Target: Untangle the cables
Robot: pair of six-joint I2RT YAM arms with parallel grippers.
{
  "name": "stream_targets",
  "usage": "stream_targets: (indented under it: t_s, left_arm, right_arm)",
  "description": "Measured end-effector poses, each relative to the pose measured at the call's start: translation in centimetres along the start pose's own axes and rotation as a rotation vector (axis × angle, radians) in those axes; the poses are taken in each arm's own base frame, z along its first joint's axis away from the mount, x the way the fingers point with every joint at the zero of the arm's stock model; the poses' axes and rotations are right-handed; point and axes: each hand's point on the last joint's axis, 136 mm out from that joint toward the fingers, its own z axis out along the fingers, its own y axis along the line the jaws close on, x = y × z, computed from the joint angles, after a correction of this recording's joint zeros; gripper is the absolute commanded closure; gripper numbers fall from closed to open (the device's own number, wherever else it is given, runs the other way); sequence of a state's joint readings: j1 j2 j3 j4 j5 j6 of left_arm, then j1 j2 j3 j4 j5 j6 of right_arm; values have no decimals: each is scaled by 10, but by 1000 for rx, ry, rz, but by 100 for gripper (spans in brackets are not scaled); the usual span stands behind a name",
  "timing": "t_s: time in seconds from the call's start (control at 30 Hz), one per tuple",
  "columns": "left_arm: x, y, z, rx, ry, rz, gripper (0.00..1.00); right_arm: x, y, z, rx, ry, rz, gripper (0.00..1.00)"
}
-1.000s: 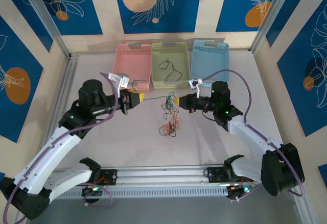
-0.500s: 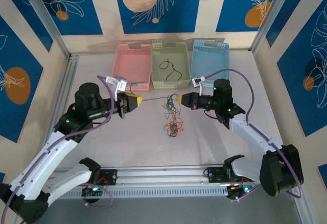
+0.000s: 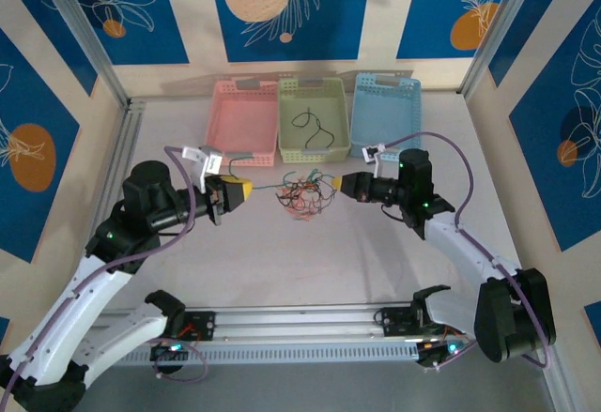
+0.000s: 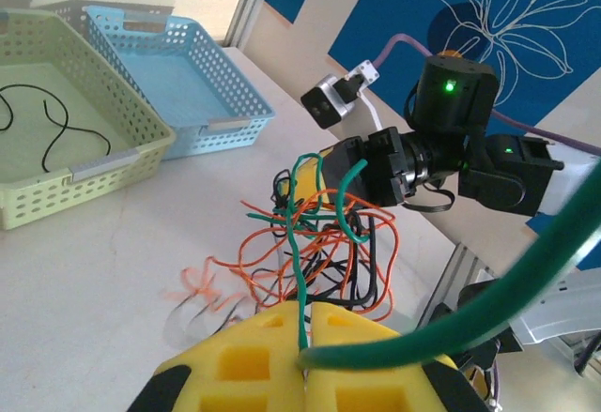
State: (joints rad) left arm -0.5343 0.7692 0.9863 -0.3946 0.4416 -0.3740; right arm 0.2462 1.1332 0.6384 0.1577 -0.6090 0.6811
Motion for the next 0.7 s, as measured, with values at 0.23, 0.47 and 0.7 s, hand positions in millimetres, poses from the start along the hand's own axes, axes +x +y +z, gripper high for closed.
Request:
stream_targets:
  t_s: [0.23, 0.47, 0.7]
  left_arm:
    - [-32, -19, -30, -16, -109, 89, 100]
    - [-40, -25, -41, -16, -148, 107, 100]
    - [-33, -15, -25, -27, -103, 81, 100]
  right_arm:
    - [-8, -79, -30, 315, -142, 123, 100]
    - [-1, -91, -38, 384, -156, 124, 100]
    - [2, -69, -25, 302, -123, 36, 69]
